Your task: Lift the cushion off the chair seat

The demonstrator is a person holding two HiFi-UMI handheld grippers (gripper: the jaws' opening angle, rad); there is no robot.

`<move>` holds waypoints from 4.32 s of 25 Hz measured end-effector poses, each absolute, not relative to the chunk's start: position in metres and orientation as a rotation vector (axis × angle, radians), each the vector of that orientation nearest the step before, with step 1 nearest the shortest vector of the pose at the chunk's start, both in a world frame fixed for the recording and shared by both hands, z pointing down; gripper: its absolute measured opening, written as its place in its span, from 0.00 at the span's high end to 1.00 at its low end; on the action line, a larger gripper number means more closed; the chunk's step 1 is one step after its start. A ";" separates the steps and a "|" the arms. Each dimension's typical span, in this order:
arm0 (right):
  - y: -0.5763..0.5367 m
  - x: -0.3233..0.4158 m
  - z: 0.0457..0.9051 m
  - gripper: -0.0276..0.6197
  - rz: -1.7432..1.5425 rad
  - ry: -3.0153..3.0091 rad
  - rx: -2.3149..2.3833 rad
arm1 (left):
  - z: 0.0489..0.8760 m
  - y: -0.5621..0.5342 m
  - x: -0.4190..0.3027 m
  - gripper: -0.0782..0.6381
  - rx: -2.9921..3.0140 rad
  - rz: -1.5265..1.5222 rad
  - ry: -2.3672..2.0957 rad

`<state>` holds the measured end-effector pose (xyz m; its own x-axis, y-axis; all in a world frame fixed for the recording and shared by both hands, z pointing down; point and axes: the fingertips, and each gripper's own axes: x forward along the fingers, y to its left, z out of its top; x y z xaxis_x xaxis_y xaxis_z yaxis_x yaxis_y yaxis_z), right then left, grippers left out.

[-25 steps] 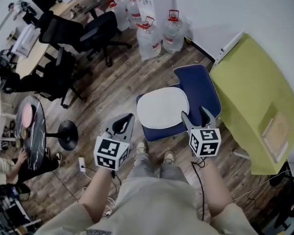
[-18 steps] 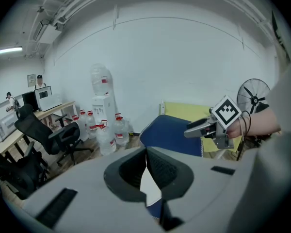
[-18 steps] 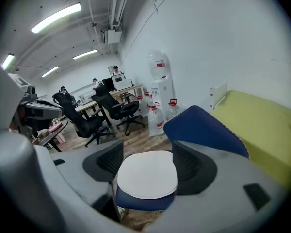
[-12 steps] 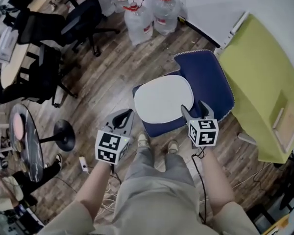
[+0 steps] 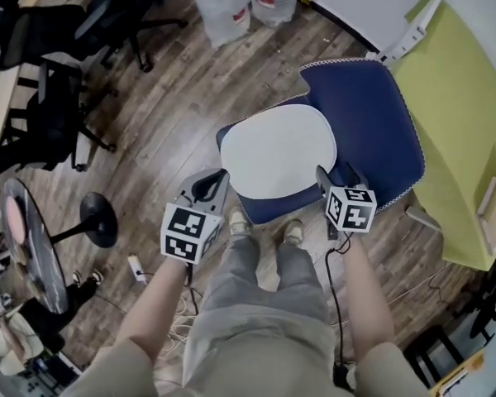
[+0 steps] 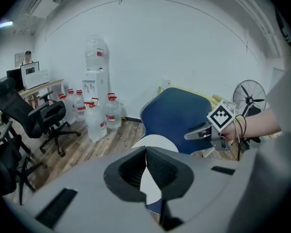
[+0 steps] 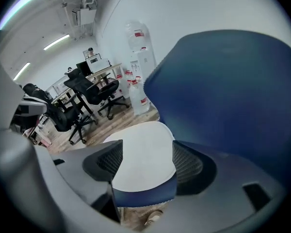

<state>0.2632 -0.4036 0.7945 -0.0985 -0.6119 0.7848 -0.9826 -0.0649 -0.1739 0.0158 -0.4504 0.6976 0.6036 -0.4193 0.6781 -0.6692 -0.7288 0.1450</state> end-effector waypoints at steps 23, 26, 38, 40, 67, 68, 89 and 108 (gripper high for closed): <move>-0.398 0.302 1.018 0.43 1.427 -1.462 1.843 | 0.896 -0.453 -0.033 0.86 2.234 0.953 -0.837; -0.396 0.297 1.031 0.43 1.523 -1.442 1.890 | 0.902 -0.448 -0.037 0.86 2.235 0.950 -0.821; -0.400 0.275 0.976 0.83 1.603 -1.643 1.868 | 0.870 -0.438 -0.032 0.86 2.235 0.926 -0.854; -0.400 0.270 0.952 0.84 1.593 -1.676 1.870 | 0.855 -0.434 -0.033 0.86 2.226 0.915 -0.867; -0.373 0.249 0.500 0.86 0.857 -1.953 2.037 | 0.511 -0.427 -0.013 0.86 2.535 0.661 -0.958; -0.371 0.251 0.482 0.86 0.828 -1.976 2.054 | 0.498 -0.427 -0.009 0.86 2.557 0.651 -0.957; -0.310 0.260 0.185 0.86 0.082 -2.255 2.342 | 0.247 -0.412 0.021 0.86 2.943 0.272 -1.043; -0.273 0.235 0.174 0.86 -0.042 -2.324 2.204 | 0.227 -0.375 0.006 0.86 2.934 0.243 -1.125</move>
<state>0.2353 -0.2731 0.1735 -0.0521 -0.9967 -0.0625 -0.9983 0.0536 -0.0228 0.0062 -0.3748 0.2270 0.7333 -0.6653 0.1398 -0.6638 -0.7452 -0.0644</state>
